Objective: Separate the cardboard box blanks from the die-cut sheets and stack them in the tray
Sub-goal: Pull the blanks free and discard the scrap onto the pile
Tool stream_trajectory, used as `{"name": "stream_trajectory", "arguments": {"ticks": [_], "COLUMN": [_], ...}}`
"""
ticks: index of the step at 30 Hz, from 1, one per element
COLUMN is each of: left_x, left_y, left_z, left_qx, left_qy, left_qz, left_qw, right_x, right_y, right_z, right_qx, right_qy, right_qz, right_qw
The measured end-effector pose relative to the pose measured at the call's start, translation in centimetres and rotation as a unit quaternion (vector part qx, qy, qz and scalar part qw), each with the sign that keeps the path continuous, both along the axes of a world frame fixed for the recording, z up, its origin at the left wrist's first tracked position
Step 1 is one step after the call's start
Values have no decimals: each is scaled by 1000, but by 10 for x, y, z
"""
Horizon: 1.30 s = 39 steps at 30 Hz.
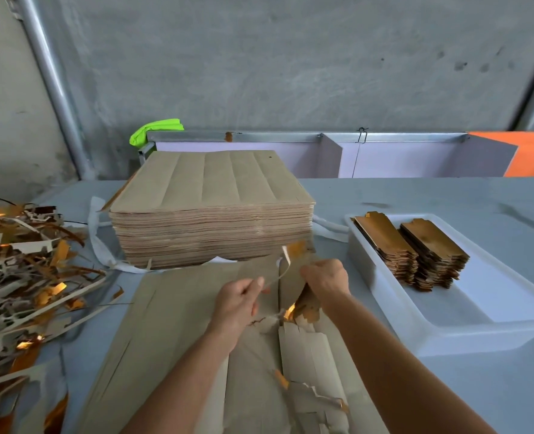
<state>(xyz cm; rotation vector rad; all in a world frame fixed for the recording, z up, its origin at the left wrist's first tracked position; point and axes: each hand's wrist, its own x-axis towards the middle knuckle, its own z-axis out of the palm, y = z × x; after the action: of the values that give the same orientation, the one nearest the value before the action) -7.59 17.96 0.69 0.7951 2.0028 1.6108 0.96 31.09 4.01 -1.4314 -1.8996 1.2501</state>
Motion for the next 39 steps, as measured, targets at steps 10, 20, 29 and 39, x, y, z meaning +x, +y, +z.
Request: {"name": "stream_trajectory", "arguments": {"ticks": [10,20,29,39], "left_x": [-41,-45,-28,39], "left_y": [5,-5,-12,-4], "left_z": [-38,-47,-47,-15], "left_qx": [101,86,-3,-49], "left_qy": [-179,-152,46,509], "left_qz": [349,354,276,-155], "left_qw": [914,919,960,845], "right_x": [13,29,74,105], "right_y": [18,34,45,24], "right_z": [-13,-3,12,-3], "right_qx": [30,24,108,91], "right_qy": [35,153,177,166], "right_qz": [-68,-151,-109,-31], "right_qw": [997,976,972,981]}}
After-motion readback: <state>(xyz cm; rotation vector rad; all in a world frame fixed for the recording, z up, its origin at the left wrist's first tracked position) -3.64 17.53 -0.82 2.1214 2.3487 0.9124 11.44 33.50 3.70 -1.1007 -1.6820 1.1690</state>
